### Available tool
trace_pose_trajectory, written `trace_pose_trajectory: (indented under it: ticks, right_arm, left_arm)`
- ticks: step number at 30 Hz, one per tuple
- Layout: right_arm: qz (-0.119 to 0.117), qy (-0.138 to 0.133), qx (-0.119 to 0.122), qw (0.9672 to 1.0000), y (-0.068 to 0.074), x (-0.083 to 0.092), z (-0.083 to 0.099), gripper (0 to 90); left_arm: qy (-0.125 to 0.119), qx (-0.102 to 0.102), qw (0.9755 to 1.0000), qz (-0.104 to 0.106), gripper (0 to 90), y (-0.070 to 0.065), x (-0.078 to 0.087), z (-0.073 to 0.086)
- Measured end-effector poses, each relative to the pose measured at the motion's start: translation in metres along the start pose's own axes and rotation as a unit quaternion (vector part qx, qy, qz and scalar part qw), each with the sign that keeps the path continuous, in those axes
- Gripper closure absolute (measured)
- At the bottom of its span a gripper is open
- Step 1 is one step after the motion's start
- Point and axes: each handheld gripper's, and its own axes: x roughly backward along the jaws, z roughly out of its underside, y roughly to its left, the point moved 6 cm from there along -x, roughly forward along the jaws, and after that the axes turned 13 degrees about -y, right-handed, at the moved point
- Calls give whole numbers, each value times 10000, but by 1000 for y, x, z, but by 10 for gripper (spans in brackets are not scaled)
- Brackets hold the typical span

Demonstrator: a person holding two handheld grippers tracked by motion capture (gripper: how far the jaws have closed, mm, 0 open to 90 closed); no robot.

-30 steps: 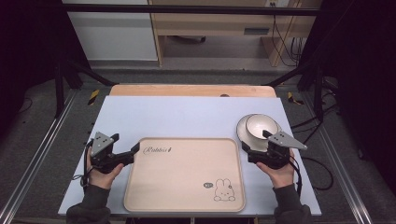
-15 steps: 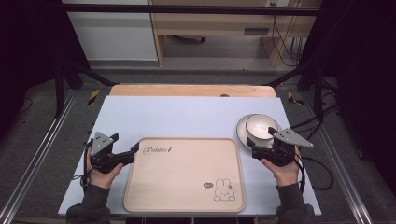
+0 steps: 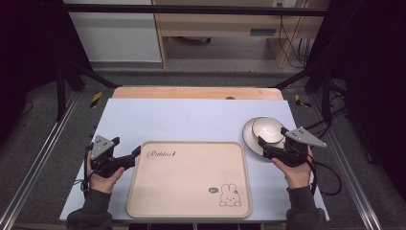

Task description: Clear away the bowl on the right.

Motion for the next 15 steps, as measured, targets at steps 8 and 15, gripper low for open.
trace_pose_trajectory:
  ticks: [8,15]
  right_arm:
    - [31,80,-3,10000,-5,-3,-2,104]
    - [93,76,-51,9999,-11,-4,-5,104]
  left_arm:
    - [23,-16,10000,-28,141,1,0,2]
    - [49,-2,10000,-54,141,3,-1,4]
